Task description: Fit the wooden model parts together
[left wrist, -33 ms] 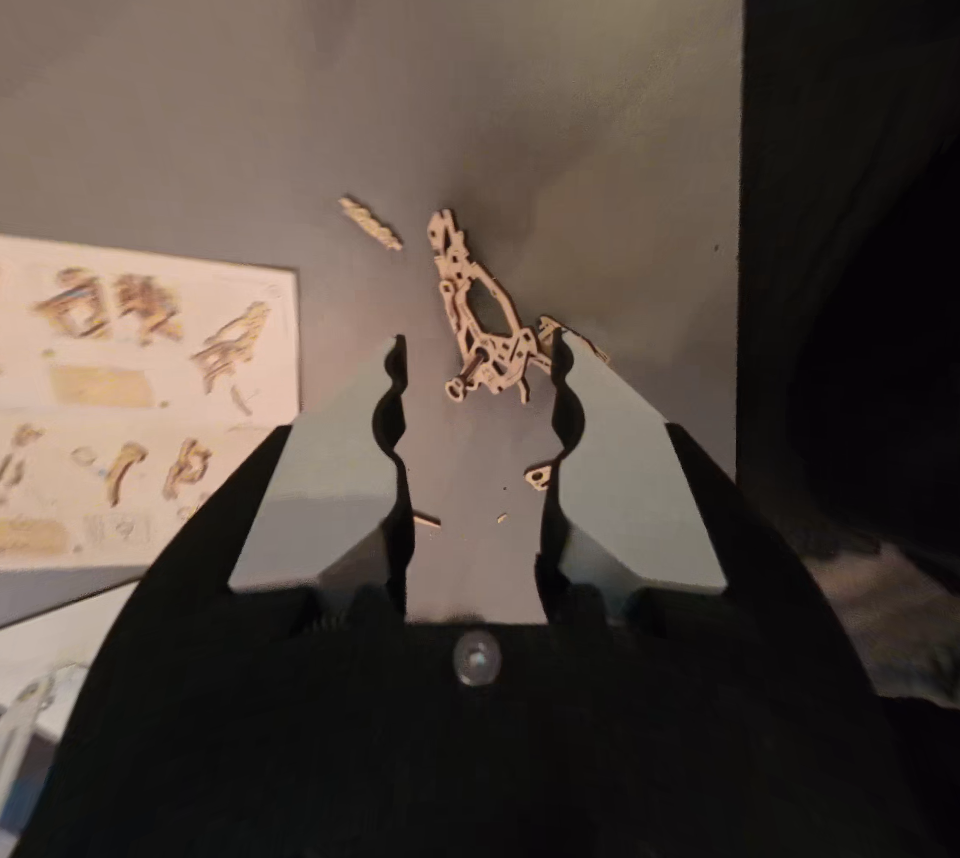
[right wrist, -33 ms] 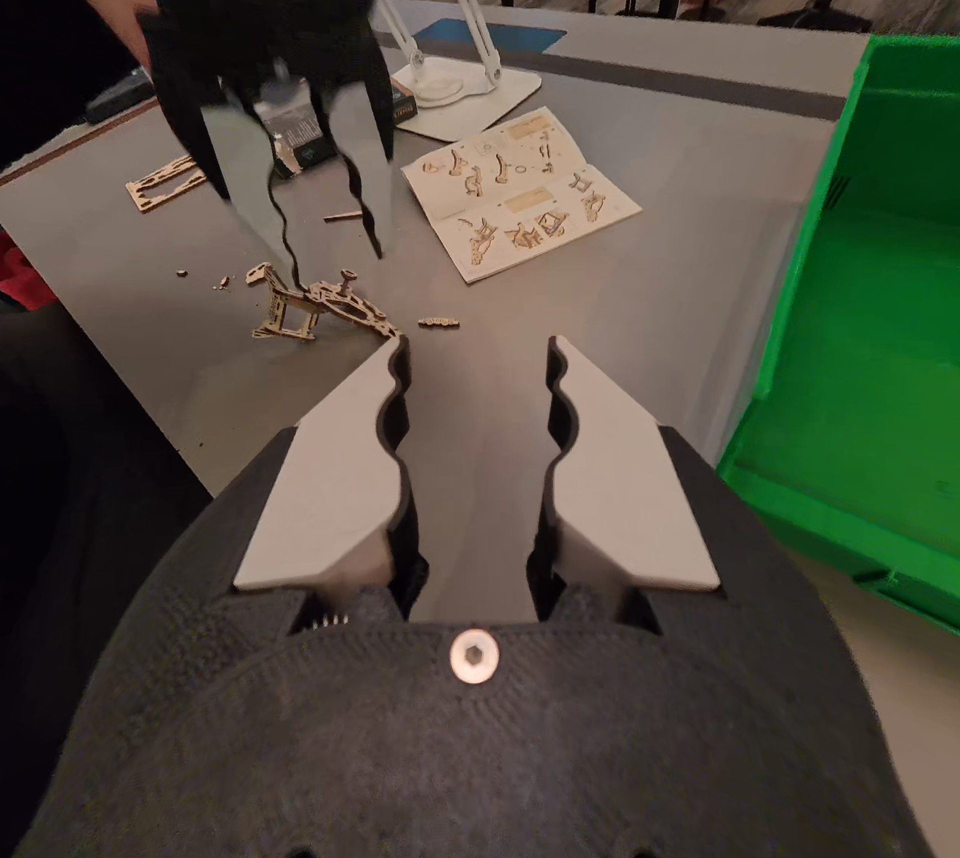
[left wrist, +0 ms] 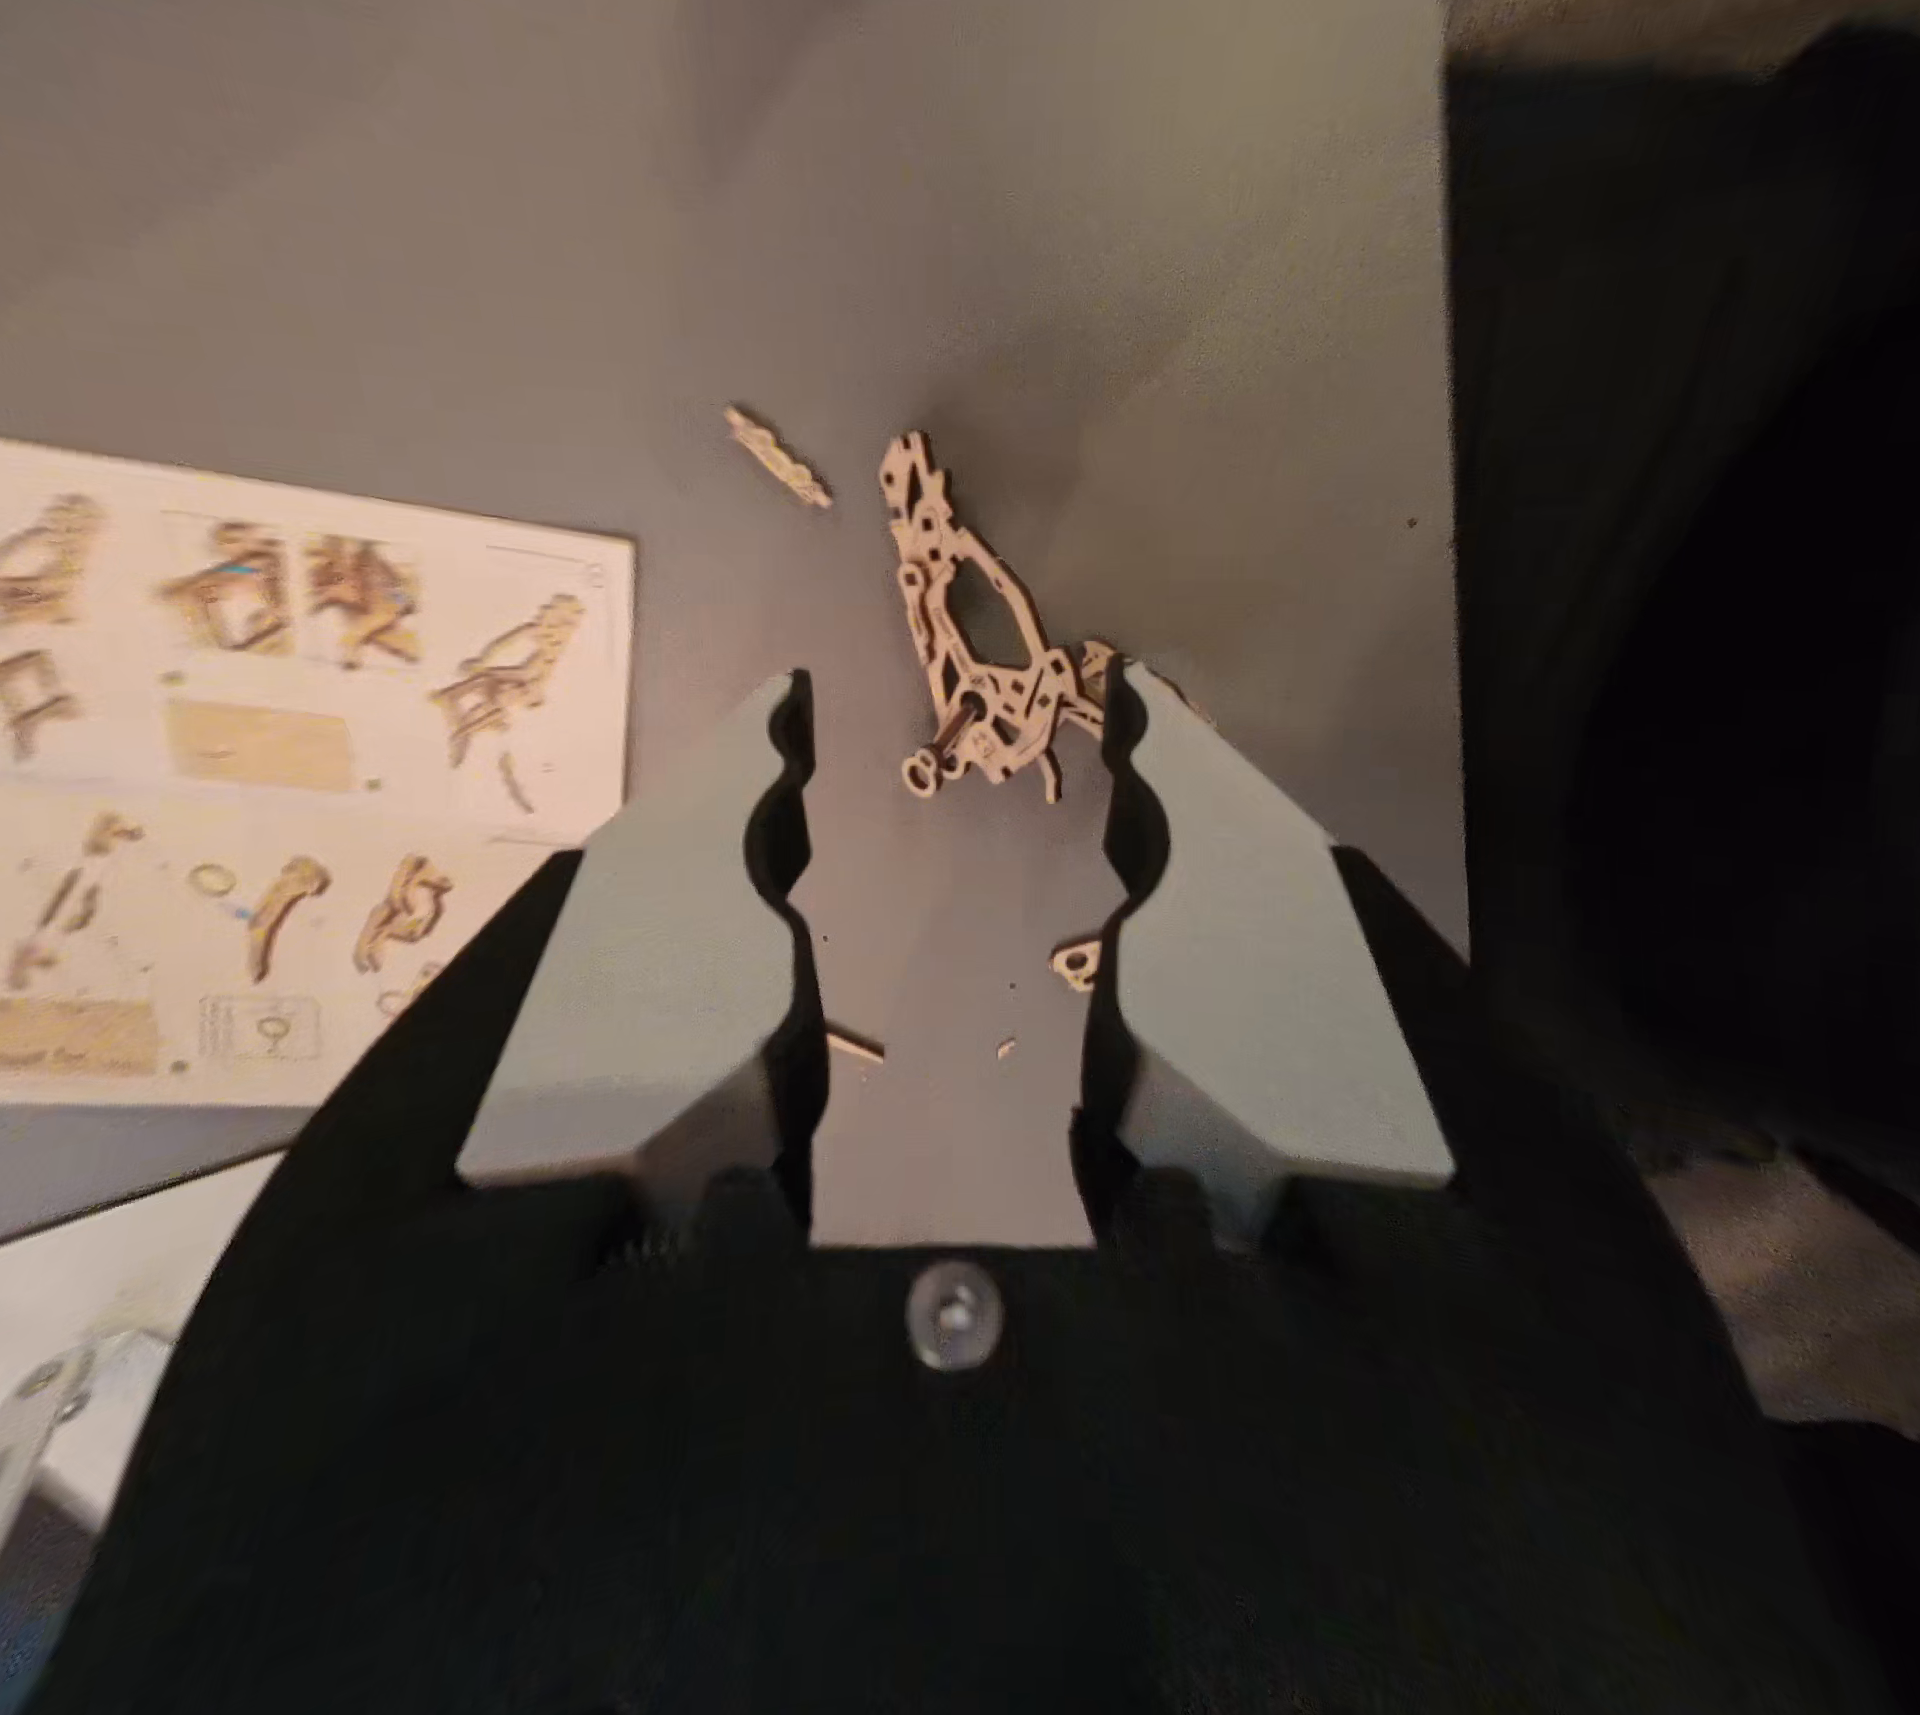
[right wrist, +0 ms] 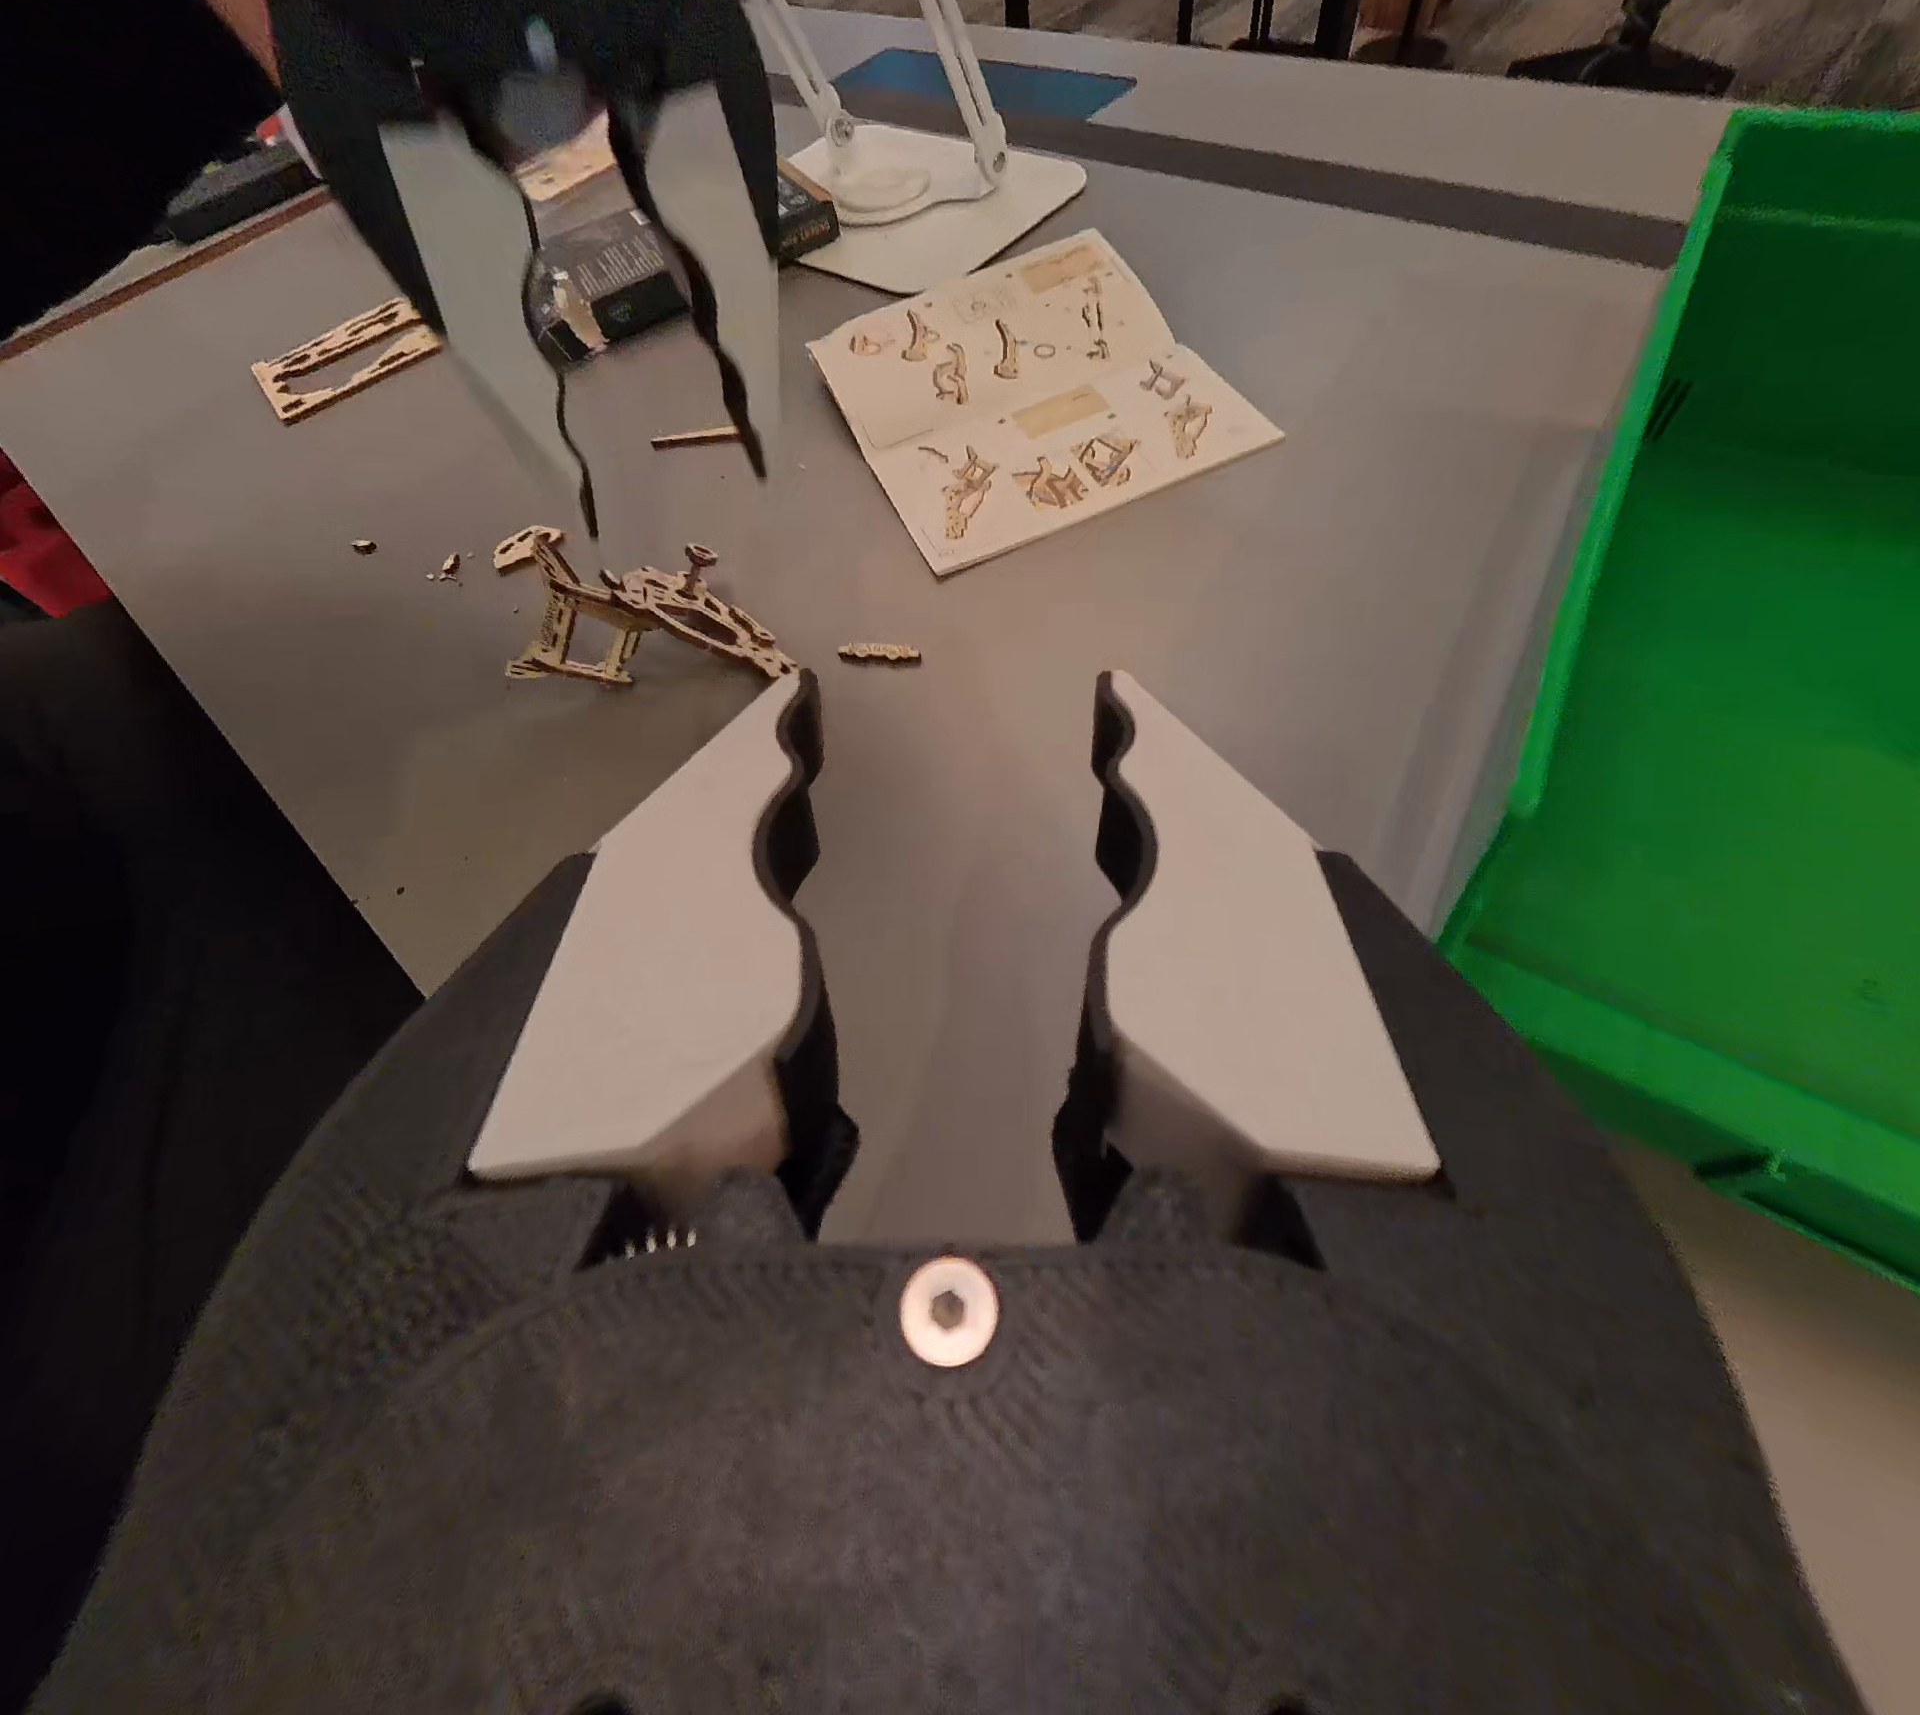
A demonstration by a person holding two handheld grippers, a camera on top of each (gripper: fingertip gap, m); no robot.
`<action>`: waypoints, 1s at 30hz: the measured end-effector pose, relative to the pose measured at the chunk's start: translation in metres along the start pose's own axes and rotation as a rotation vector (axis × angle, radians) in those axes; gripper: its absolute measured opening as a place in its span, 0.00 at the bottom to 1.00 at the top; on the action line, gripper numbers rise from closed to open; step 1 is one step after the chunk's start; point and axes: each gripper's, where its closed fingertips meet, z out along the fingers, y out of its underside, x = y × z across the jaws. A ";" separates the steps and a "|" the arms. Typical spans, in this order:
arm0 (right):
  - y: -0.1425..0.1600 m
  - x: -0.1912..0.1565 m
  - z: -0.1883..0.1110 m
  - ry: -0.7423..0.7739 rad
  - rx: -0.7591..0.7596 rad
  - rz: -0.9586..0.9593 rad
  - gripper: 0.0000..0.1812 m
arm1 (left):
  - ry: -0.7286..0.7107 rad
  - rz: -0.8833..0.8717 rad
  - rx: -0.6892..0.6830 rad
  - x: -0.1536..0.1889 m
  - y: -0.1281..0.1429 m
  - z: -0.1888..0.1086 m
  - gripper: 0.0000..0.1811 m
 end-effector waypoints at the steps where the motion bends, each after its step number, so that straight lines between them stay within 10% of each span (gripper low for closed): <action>1: -0.004 -0.002 0.001 -0.002 0.008 -0.011 0.27 | -0.017 0.001 0.094 -0.001 -0.001 -0.015 0.30; 7: -0.021 -0.007 0.035 -0.015 -0.013 -0.078 0.26 | -0.197 -0.065 0.568 -0.031 0.023 -0.069 0.17; 16: -0.043 0.040 0.132 -0.007 -0.056 -0.077 0.20 | -0.399 -0.021 0.430 -0.094 0.064 0.005 0.35; 30: 0.009 0.082 0.242 0.059 -0.441 -0.170 0.36 | -0.258 -0.170 0.435 -0.121 0.078 0.048 0.38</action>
